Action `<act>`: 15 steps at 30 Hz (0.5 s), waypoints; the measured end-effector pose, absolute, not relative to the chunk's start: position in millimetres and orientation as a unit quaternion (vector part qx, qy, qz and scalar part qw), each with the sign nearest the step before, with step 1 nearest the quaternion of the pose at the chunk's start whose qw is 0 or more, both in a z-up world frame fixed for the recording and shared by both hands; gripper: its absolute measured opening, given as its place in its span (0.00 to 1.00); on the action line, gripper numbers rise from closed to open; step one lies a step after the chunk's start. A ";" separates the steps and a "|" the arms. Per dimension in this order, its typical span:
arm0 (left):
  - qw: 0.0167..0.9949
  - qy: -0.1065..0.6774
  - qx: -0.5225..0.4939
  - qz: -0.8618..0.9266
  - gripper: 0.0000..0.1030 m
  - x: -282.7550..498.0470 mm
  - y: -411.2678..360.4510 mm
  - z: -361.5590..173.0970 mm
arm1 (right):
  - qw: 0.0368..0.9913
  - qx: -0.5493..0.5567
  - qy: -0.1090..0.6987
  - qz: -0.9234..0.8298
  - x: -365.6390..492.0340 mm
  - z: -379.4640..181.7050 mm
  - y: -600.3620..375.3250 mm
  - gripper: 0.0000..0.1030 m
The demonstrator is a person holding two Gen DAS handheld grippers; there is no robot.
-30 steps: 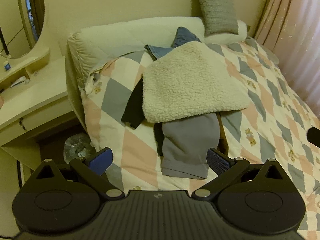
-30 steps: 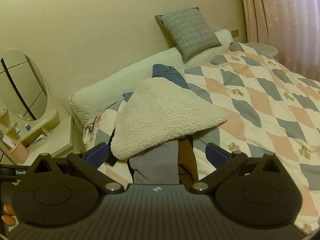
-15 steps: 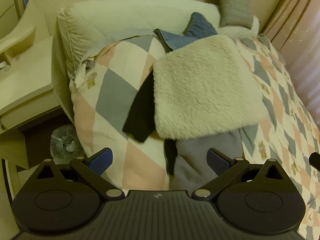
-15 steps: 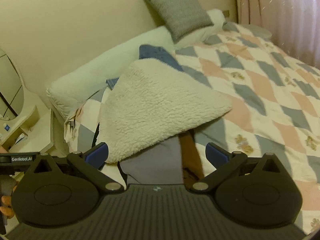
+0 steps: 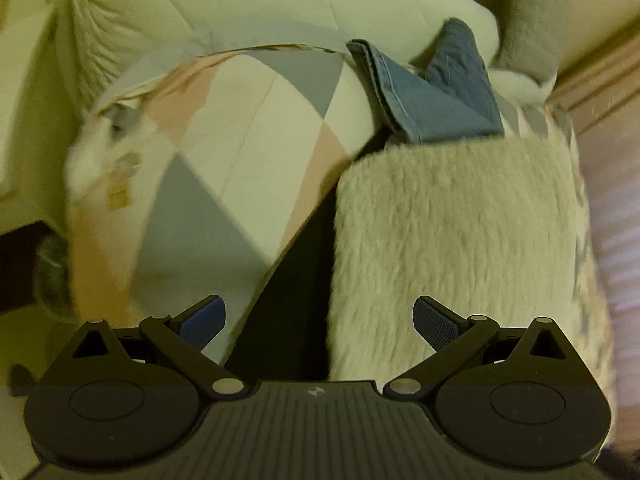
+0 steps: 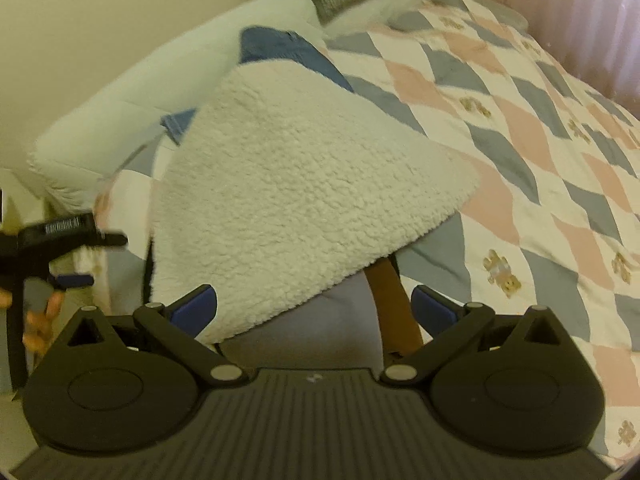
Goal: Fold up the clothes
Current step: 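Grasp the cream fleece vest edge with the left gripper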
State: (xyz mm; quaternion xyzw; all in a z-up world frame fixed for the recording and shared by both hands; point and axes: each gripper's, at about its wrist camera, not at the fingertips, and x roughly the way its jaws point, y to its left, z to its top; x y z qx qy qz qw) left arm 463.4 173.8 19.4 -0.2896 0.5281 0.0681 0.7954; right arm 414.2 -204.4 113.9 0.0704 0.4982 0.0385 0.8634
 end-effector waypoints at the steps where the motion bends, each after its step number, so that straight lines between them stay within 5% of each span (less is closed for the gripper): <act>1: 0.792 0.524 -0.305 0.064 1.00 471.6 177.1 12.8 | 0.861 0.070 0.503 0.034 419.0 110.9 -204.3 0.99; 10: 0.771 0.511 -0.377 0.052 0.99 521.0 195.3 -54.3 | 0.841 0.062 0.537 0.016 461.4 85.6 -199.8 0.99; 12: 0.781 0.495 -0.380 0.032 0.86 524.5 194.5 -54.0 | 0.838 0.058 0.542 0.016 468.5 81.5 -197.4 0.99; 13: 0.785 0.487 -0.382 0.022 0.59 526.3 194.1 -53.8 | 0.837 0.056 0.544 0.016 471.7 80.8 -196.2 0.99; 14: 0.790 0.479 -0.383 0.012 0.20 528.1 193.7 -53.5 | 0.837 0.054 0.544 0.016 474.7 80.7 -195.1 0.99; 15: 0.797 0.475 -0.373 -0.002 0.01 528.7 191.0 -47.0 | 0.839 0.052 0.542 0.016 477.5 81.7 -194.2 0.99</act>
